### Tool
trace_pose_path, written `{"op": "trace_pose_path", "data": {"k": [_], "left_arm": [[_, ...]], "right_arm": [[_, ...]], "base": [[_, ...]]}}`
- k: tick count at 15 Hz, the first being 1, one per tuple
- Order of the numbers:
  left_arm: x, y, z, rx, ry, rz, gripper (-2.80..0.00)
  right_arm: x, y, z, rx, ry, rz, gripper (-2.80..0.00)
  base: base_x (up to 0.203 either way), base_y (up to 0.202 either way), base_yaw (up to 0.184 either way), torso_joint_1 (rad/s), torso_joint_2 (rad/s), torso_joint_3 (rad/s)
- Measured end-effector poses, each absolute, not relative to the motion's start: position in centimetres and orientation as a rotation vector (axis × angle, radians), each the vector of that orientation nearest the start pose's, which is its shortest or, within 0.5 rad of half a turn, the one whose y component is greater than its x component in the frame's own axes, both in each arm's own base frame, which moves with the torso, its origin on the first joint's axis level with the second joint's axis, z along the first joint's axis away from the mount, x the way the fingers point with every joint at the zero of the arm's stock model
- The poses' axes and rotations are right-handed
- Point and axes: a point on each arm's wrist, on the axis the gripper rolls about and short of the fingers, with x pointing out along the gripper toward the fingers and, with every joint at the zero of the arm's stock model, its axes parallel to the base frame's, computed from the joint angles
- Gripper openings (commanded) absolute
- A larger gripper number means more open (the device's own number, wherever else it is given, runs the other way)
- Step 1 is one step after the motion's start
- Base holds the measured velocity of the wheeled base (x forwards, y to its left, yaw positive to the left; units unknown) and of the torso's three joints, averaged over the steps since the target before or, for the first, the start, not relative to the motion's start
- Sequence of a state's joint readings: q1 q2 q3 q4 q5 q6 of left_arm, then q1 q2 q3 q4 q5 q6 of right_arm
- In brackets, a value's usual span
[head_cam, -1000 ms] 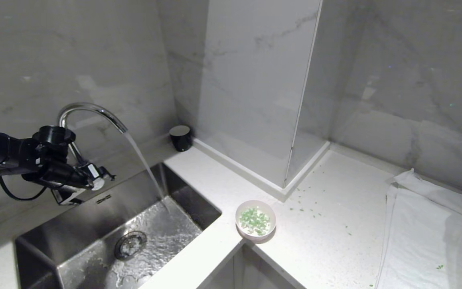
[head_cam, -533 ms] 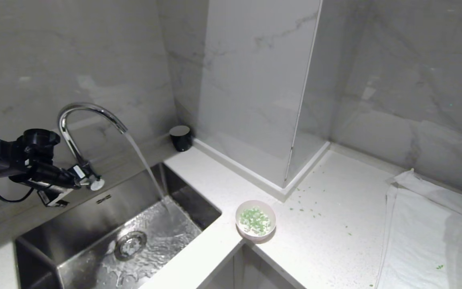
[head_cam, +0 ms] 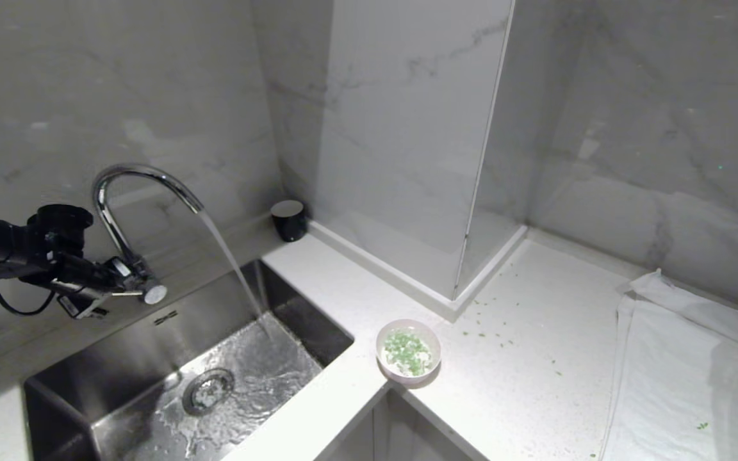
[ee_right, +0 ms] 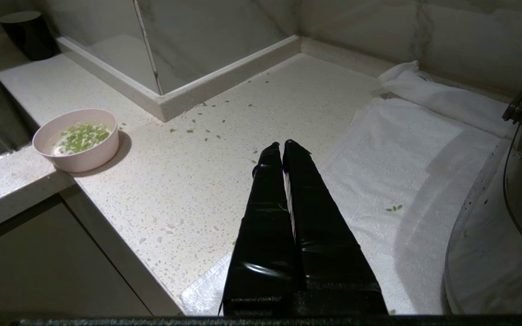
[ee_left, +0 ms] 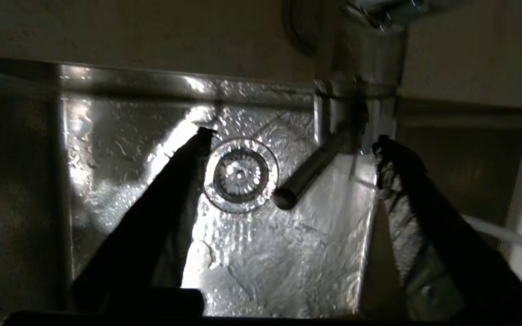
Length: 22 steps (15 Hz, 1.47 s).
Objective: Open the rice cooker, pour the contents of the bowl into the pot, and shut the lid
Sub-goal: Turn off the tap
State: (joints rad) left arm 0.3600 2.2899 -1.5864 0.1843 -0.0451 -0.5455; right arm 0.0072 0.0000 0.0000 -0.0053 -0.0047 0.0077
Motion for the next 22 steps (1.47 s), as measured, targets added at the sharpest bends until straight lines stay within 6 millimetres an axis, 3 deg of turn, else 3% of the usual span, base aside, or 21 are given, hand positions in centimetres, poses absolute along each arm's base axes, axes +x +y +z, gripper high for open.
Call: {"op": "trace_pose_path", "data": {"k": [10, 22], "left_arm": [[41.1, 15.2, 9.2, -0.718, 0.843, 0.492, -2.8], [42.6, 16.4, 9.5, -0.747, 0.778, 0.516, -2.8]], "right_arm": [[-2.3, 0.0, 7.6, 0.008, -0.005, 0.003, -2.8], [-2.3, 0.0, 7.6, 0.008, -0.005, 0.003, -2.8]], "base": [[0.0, 0.0, 0.0, 0.0, 0.0, 0.0], [0.0, 0.0, 0.0, 0.0, 0.0, 0.0]]}}
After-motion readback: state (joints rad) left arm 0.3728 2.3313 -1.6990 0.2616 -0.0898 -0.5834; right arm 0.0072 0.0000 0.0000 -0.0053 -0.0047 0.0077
